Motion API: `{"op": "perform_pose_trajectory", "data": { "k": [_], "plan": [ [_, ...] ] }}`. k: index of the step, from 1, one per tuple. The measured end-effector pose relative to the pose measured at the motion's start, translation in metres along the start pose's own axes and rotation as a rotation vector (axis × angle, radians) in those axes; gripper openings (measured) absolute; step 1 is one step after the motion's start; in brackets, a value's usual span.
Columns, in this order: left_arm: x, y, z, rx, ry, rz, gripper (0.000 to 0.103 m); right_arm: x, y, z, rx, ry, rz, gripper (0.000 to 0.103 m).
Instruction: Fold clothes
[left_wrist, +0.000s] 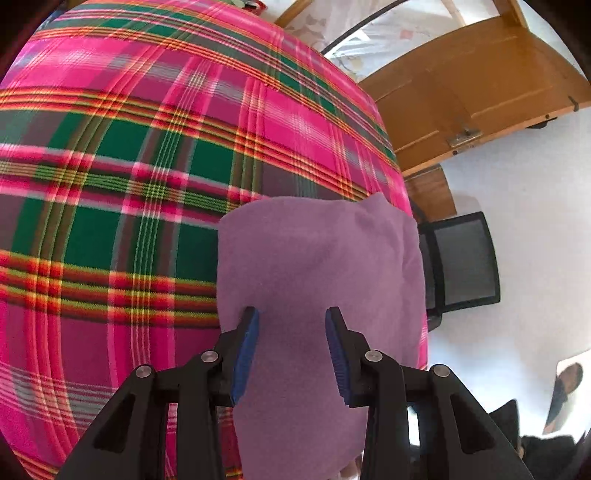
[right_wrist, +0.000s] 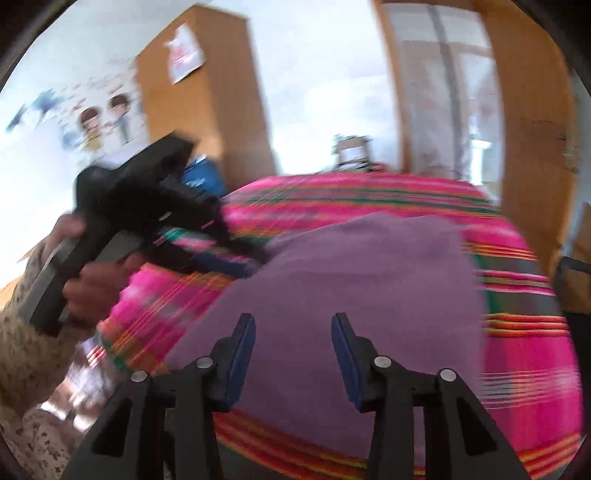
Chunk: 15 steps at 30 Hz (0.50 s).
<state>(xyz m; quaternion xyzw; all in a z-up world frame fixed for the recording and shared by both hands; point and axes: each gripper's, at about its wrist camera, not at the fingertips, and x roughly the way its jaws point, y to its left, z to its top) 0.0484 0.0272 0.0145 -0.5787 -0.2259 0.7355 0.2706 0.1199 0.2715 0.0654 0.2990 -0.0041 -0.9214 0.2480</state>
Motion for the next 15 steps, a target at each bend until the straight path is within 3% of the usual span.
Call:
{"op": "perform_pose_trajectory", "data": {
  "k": [4,6,8,11,15],
  "plan": [
    [-0.005,0.006,-0.004,-0.012,-0.007,0.005,0.039,0.02,0.011,-0.015,-0.035,0.062,-0.009,0.045],
    [-0.005,0.009,-0.006,-0.023,0.0,-0.006,0.04,0.02,0.013,-0.018,-0.038,0.059,-0.018,0.045],
    [-0.005,0.014,-0.008,-0.052,0.003,-0.028,0.048,0.019,0.015,-0.02,-0.041,0.061,-0.024,0.045],
    [-0.007,0.019,-0.012,-0.061,0.001,-0.036,0.048,0.02,0.018,-0.011,-0.043,0.068,-0.041,0.045],
    [-0.013,0.027,-0.019,-0.075,-0.009,-0.055,0.049,0.018,0.034,-0.002,-0.1,0.027,-0.001,0.045]
  ]
}}
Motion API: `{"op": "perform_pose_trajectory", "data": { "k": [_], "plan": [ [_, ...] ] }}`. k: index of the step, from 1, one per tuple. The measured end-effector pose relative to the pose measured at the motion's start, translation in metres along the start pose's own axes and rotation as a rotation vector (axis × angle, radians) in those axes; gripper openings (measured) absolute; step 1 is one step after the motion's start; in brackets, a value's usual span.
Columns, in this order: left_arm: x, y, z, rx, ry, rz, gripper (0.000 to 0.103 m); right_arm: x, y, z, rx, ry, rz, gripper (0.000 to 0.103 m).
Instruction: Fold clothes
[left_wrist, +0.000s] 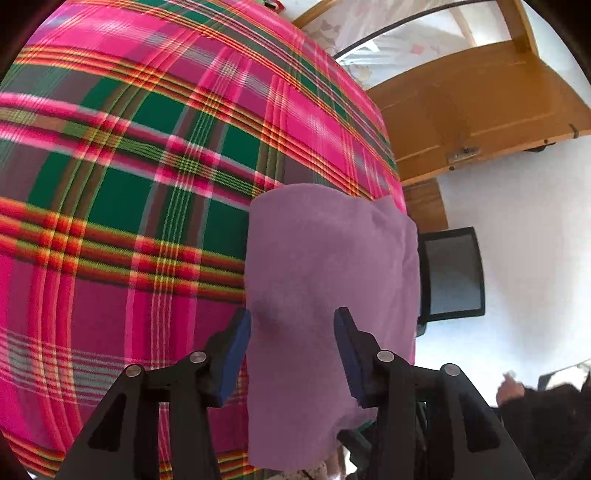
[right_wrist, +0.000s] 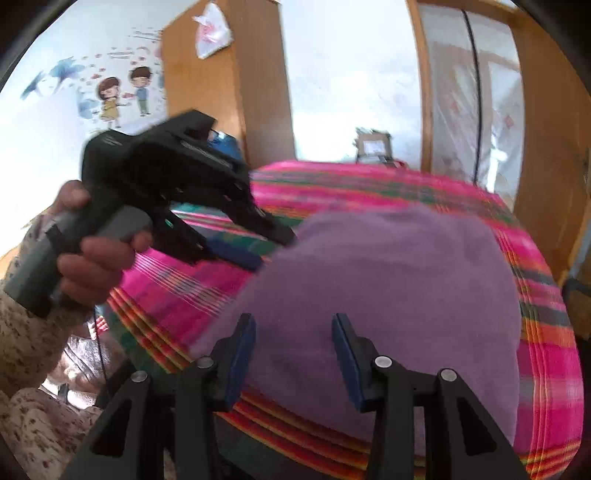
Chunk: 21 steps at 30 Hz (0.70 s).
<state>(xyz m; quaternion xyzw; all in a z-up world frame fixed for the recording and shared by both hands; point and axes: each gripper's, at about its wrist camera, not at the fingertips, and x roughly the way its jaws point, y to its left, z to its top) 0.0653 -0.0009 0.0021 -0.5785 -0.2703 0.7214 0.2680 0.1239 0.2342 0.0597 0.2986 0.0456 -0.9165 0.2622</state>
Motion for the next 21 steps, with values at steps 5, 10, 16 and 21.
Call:
{"op": "perform_pose_trajectory", "data": {
  "k": [5,10,16,21],
  "plan": [
    [-0.004,0.009,-0.007,-0.017,0.004,0.003,0.049,0.023,0.016,-0.005,-0.04,0.035,0.0,0.045],
    [-0.001,0.007,-0.014,0.012,0.023,0.003,0.049,0.024,0.016,-0.009,-0.052,0.037,-0.006,0.046],
    [-0.001,0.01,-0.02,0.043,0.04,-0.009,0.053,-0.011,-0.018,0.001,0.06,-0.001,0.005,0.045],
    [0.005,0.007,-0.025,0.07,0.068,-0.026,0.06,-0.03,-0.072,-0.003,0.211,-0.023,-0.137,0.045]
  ]
}}
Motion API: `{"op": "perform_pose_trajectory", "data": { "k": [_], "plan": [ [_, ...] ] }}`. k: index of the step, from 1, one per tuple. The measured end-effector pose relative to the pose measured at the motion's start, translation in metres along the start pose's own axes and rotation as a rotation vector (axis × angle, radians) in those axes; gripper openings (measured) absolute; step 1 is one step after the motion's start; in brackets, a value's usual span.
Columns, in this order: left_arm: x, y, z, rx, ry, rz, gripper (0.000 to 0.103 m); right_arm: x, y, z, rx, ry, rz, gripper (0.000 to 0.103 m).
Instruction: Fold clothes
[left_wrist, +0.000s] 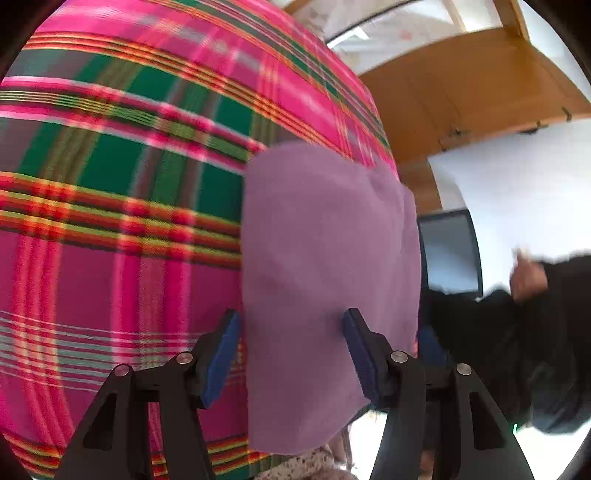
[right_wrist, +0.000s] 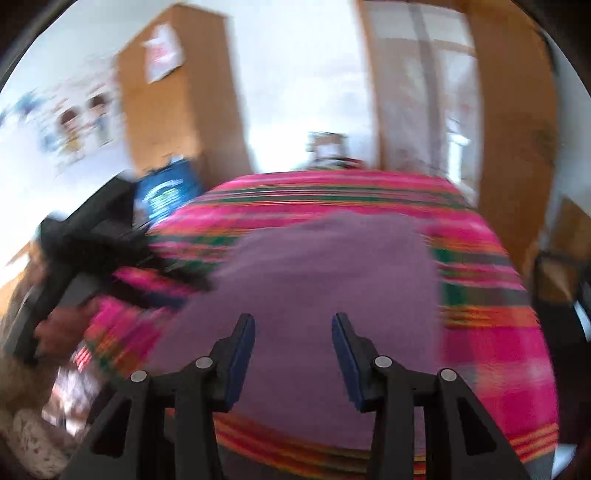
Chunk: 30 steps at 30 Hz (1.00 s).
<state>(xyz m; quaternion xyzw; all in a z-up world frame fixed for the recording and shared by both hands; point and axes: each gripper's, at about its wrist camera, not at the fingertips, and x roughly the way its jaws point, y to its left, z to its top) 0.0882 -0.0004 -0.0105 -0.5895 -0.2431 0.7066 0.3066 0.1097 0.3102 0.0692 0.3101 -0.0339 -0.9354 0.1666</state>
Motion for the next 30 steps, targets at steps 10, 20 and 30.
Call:
{"op": "perform_pose_trajectory", "data": {
  "k": [10,20,30],
  "plan": [
    [0.005,0.0,-0.002,0.046,0.023,0.006,0.064,0.024,-0.081,-0.003,0.187,0.083,-0.059,0.053],
    [0.01,-0.003,0.005,0.038,0.045,-0.049,0.072,0.051,-0.108,-0.004,0.327,0.145,0.094,0.056],
    [0.014,0.003,0.013,-0.056,0.074,-0.119,0.075,0.071,-0.104,0.006,0.346,0.16,0.158,0.059]
  ]
}}
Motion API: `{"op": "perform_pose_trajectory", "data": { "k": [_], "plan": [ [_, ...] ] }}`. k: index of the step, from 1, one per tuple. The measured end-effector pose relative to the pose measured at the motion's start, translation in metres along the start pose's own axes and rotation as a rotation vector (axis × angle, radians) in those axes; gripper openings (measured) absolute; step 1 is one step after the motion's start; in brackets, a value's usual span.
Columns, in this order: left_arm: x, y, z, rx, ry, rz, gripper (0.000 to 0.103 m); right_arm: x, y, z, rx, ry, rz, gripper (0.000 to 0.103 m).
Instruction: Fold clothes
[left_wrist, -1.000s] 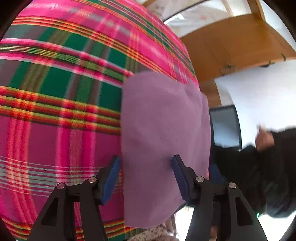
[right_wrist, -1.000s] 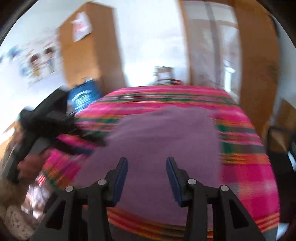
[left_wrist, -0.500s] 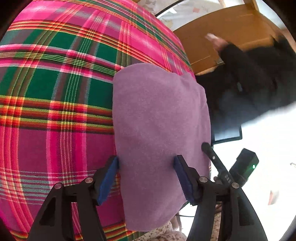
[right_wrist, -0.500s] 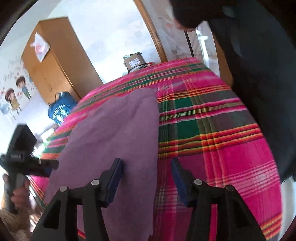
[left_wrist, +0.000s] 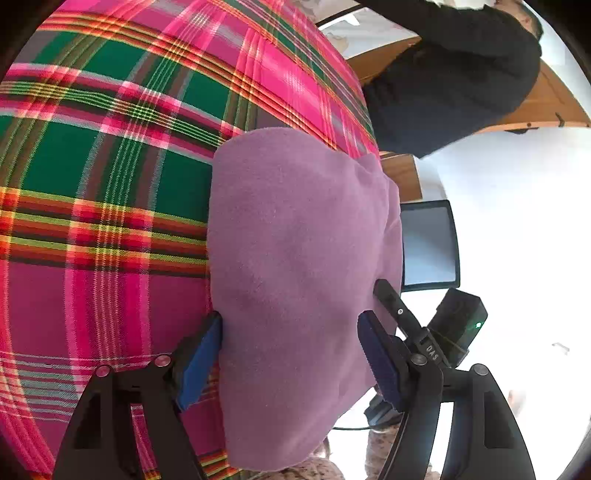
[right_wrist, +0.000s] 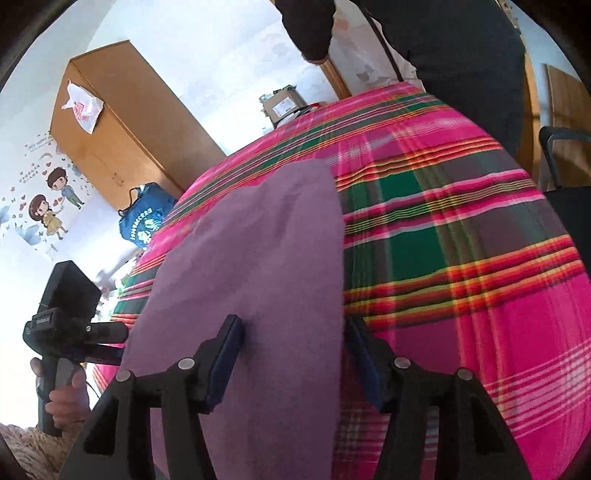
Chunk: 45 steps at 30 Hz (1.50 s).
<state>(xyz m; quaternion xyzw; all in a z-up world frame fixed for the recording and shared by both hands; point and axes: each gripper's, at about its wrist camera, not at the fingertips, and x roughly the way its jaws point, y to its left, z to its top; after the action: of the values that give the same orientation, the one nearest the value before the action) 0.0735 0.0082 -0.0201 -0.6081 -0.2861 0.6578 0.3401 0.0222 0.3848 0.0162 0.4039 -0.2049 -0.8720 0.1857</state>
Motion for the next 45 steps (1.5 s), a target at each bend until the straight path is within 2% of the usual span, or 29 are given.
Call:
{"op": "perform_pose_trajectory", "data": {
  "k": [8,10,11,13,14,21,24,27,31,37,45],
  "plan": [
    [0.009,-0.013,0.002,0.045,0.013,0.045,0.074,0.001,0.0,-0.001,0.024,-0.005,0.014,0.06],
    [0.009,-0.014,0.002,0.044,0.018,0.074,0.066,0.001,0.001,-0.001,0.019,-0.002,0.008,0.06],
    [0.009,-0.014,0.002,0.036,0.017,0.08,0.066,0.001,0.003,-0.001,0.009,0.003,0.0,0.06],
    [0.012,-0.013,0.003,0.016,0.018,0.078,0.054,0.001,0.007,-0.002,-0.014,0.016,-0.017,0.059],
    [0.014,-0.011,0.003,0.0,0.027,0.061,0.051,0.002,0.008,-0.002,-0.022,0.021,-0.023,0.057],
    [0.02,-0.007,-0.001,-0.041,0.03,0.022,0.038,0.001,0.014,-0.005,-0.021,0.025,-0.009,0.029],
    [0.019,-0.01,-0.001,-0.038,0.027,0.021,0.036,0.0,0.022,-0.004,-0.04,0.022,-0.025,0.023],
    [0.017,-0.014,-0.001,-0.012,0.025,0.025,0.034,-0.003,0.026,-0.003,-0.041,0.017,-0.025,0.022],
    [0.009,-0.016,0.001,0.017,0.01,0.018,0.026,-0.006,0.034,-0.001,-0.041,0.002,-0.012,0.021],
    [-0.009,-0.021,0.011,0.053,-0.028,0.027,0.025,-0.007,0.049,0.009,-0.049,-0.016,0.024,0.021],
    [-0.039,-0.018,0.032,0.047,-0.1,0.041,0.025,0.016,0.075,0.028,-0.058,-0.009,0.072,0.021]
  ]
}}
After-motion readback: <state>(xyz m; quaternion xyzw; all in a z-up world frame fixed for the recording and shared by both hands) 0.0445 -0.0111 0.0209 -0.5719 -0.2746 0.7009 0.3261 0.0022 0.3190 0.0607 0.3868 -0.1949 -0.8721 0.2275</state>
